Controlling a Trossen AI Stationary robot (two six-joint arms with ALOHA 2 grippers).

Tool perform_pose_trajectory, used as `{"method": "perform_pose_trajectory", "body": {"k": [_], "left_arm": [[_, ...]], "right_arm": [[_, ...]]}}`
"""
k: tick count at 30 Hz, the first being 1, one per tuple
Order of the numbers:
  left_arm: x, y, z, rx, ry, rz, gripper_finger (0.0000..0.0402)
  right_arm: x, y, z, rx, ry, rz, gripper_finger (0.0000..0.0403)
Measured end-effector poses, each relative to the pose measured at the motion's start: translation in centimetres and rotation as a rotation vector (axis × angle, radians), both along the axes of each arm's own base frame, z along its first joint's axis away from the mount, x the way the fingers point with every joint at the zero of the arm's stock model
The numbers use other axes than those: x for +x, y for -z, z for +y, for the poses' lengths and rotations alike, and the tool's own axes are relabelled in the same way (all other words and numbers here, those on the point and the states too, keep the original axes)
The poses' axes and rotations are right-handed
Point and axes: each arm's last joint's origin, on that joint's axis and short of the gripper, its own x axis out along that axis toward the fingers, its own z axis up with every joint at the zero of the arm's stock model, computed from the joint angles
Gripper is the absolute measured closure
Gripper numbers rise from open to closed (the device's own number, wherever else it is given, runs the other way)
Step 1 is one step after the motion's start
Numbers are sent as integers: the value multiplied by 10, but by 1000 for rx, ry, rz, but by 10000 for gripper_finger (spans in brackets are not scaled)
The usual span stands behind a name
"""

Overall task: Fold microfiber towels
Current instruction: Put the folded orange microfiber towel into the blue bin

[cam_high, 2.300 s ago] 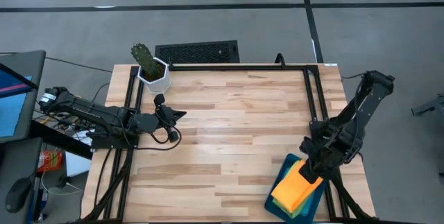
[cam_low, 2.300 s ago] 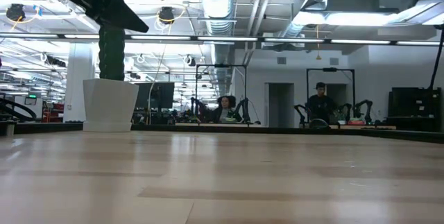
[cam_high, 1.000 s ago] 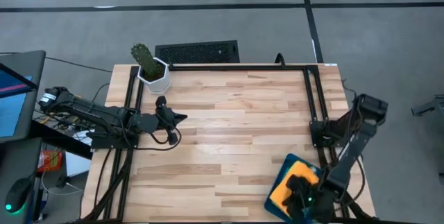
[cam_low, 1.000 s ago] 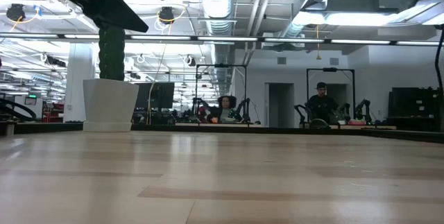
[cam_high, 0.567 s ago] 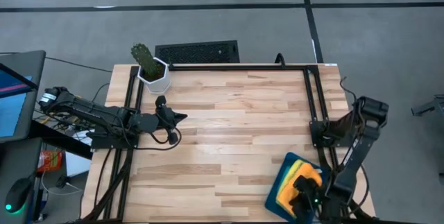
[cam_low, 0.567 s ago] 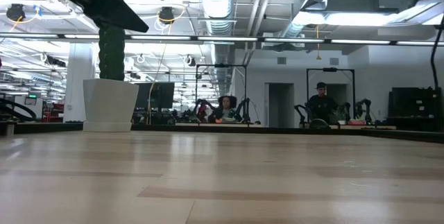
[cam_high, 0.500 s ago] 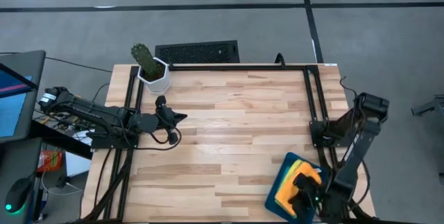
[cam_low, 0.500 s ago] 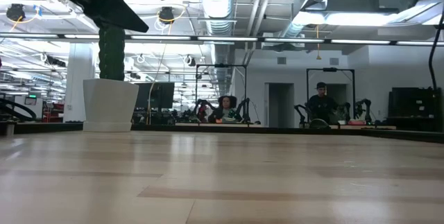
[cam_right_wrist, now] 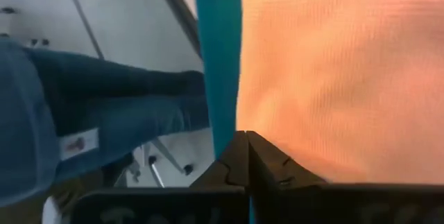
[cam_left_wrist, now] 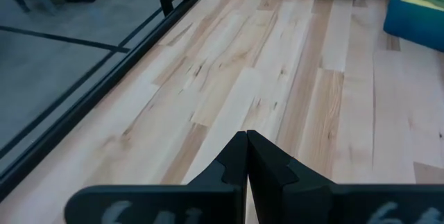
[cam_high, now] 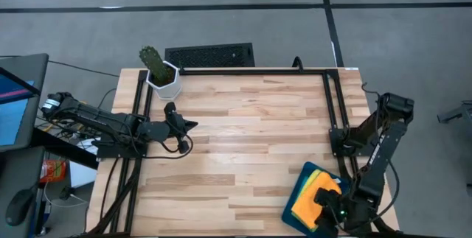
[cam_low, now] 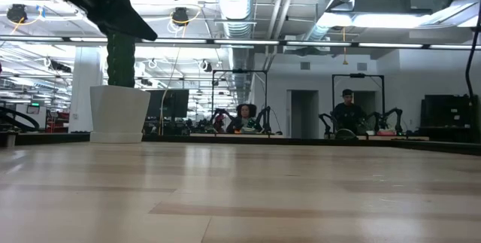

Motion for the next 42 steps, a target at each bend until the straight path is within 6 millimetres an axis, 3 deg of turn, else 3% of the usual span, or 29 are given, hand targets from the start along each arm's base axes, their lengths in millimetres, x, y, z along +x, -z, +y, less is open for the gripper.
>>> {"method": "perform_pose_trajectory", "body": {"k": [10, 15, 19, 23, 28, 31, 35, 42], "left_arm": [[0, 1, 0, 18, -7, 10, 402], [-1, 0, 1, 39, -39, 6, 401], [-1, 0, 1, 40, -39, 7, 401], [-1, 0, 1, 42, -37, 8, 401], [-1, 0, 1, 31, -40, 1, 401], [0, -1, 1, -10, -45, -22, 401], [0, -1, 1, -27, -41, -26, 401], [0, -1, 1, -9, -71, -32, 401]], "right_arm": [[7, 29, 11, -50, -33, 94, 389], [11, 35, 7, -77, -26, 150, 381], [17, 17, -3, -50, -33, 97, 389], [9, -2, -14, -36, -34, 80, 390], [-15, -7, -38, -131, 101, 281, 388], [-19, -11, -50, -155, 178, 344, 390], [-14, -9, -61, -199, 234, 444, 390], [17, 15, -71, -332, 275, 530, 387]]}}
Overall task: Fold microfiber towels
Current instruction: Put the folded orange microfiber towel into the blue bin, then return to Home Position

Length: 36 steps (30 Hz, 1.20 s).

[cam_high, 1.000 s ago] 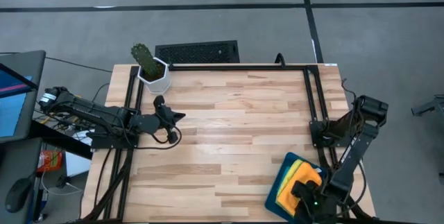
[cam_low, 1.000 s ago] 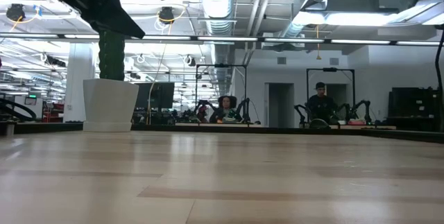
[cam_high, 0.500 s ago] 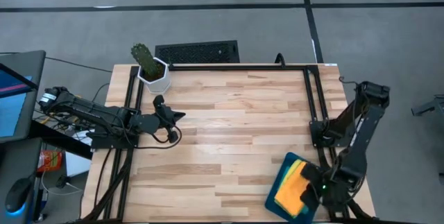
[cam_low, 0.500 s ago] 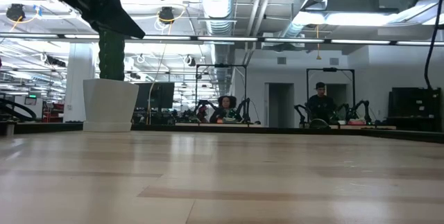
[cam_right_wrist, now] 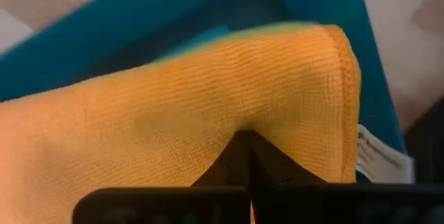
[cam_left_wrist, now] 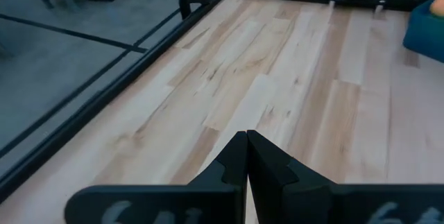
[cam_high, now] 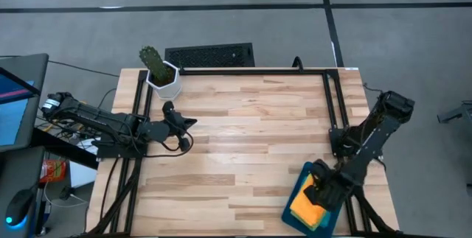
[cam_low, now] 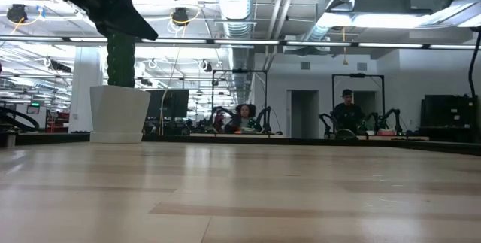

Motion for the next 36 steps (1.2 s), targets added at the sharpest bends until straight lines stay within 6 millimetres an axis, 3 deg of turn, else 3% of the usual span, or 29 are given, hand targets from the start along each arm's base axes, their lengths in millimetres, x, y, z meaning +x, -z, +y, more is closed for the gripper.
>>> {"method": "perform_pose_trajectory", "body": {"k": [5, 13, 19, 24, 26, 29, 33, 36], "left_arm": [[0, 0, 0, 22, -7, 7, 401], [0, 0, 0, -76, -34, -39, 402], [5, -6, 2, -150, 2, -119, 401], [6, -20, 21, -275, 63, -188, 401], [4, -37, 33, -309, 92, -200, 401], [-3, -72, 56, -312, 136, -217, 401], [-15, -120, 84, -244, 194, -277, 401], [-22, -136, 102, -215, 201, -316, 401]], "right_arm": [[12, -1, -7, -6, -50, -10, 387], [-4, -45, -7, -12, -20, -25, 391], [-13, -35, -8, -31, 43, 46, 387], [-3, -26, -19, -20, 66, 87, 382], [5, -36, -24, -39, 43, -22, 385], [13, -69, -40, -127, -18, -271, 385], [11, -114, -74, -423, -75, -648, 373], [-3, -140, -103, -683, -82, -840, 369]]}}
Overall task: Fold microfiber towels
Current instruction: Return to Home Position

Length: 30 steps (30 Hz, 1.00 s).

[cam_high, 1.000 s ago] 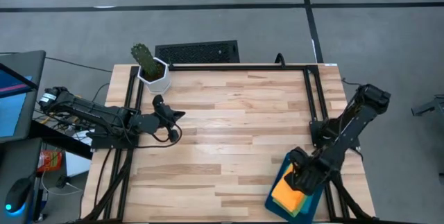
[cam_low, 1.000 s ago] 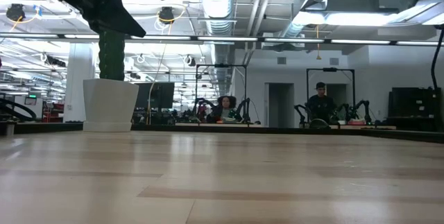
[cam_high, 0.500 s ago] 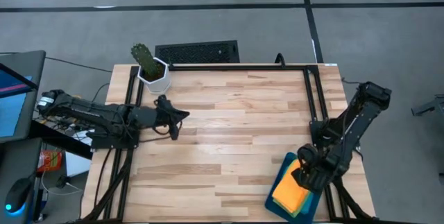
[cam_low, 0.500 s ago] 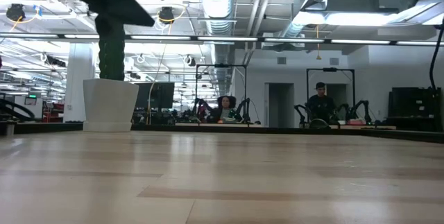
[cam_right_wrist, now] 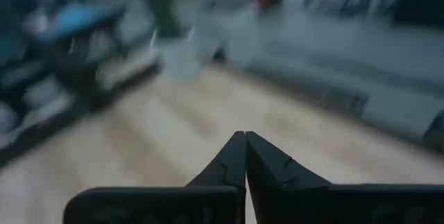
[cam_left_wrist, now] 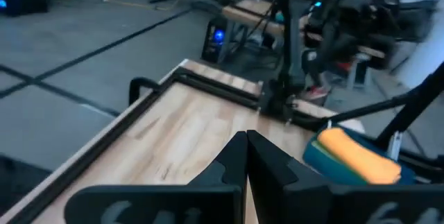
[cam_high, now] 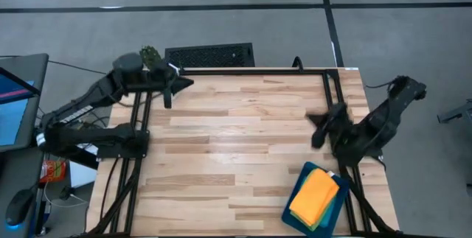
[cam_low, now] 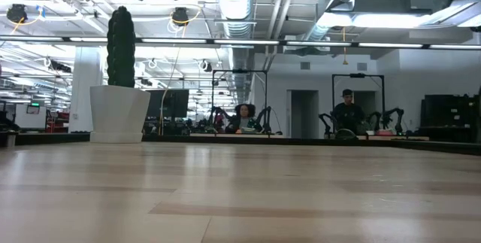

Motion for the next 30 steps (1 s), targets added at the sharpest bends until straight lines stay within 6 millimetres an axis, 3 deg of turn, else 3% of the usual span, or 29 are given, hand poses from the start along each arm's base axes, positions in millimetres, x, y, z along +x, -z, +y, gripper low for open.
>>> {"method": "perform_pose_trajectory", "body": {"k": [4, 8, 14, 17, 21, 26, 28, 30], "left_arm": [[1, 9, 28, -56, 106, -29, 401], [6, 38, 60, -172, 167, 8, 401], [18, 91, 86, -270, 253, -3, 401], [21, 100, 90, -224, 234, -35, 401], [23, 101, 94, -246, 31, -42, 401], [22, 103, 99, -453, -200, -76, 401], [27, 96, 94, -333, -76, -102, 401], [32, 85, 87, -171, 154, -160, 401]], "right_arm": [[-27, -8, -38, -161, 115, -111, 374], [-55, 14, -65, -149, 170, -152, 379], [-68, 67, -72, -39, 129, -313, 380], [-67, 90, -67, 21, 45, -368, 389], [-63, 108, -59, 141, -86, -465, 395], [-62, 99, -59, 182, -238, -655, 391], [-64, 87, -64, 132, -288, -756, 391], [-67, 77, -69, 21, -322, -825, 391]]}}
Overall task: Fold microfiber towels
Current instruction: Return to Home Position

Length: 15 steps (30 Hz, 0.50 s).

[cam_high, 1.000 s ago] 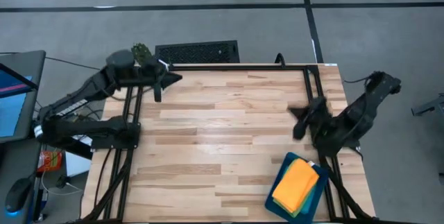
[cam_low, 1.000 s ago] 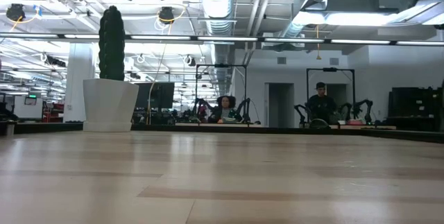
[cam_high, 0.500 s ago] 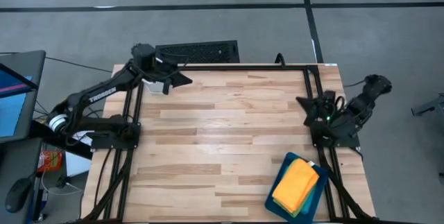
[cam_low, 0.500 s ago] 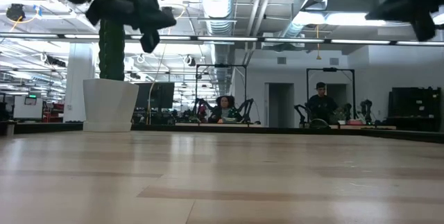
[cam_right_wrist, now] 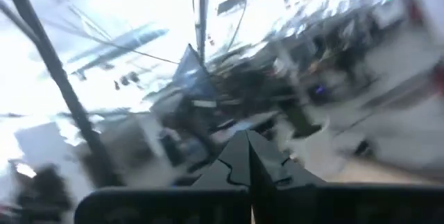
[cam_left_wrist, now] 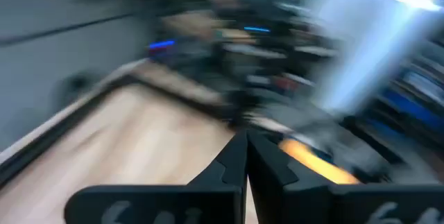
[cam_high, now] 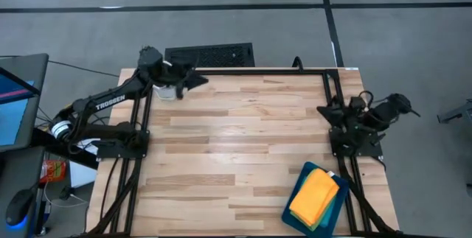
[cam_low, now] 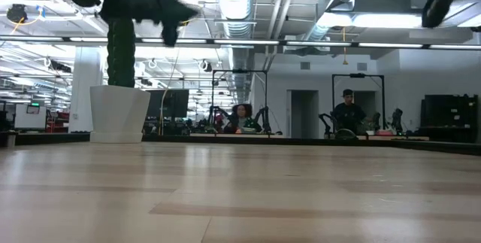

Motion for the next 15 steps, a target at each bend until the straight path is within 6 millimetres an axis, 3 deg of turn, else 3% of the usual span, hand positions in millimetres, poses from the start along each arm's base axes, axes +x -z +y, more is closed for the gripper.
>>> {"method": "perform_pose_trajectory", "body": {"k": [2, 5, 9, 15], "left_arm": [[0, -7, -5, 99, 144, -59, 401], [-2, 2, -4, 121, 158, -14, 401], [-6, 27, -3, 82, 89, 42, 401], [-25, 61, -20, 14, 94, -49, 401]], "right_arm": [[-1, -2, -4, -122, 46, -8, 391], [3, 8, -8, -239, 143, 110, 388], [12, 32, -12, -175, 152, 271, 388], [22, 66, -19, -146, 163, 378, 385]]}}
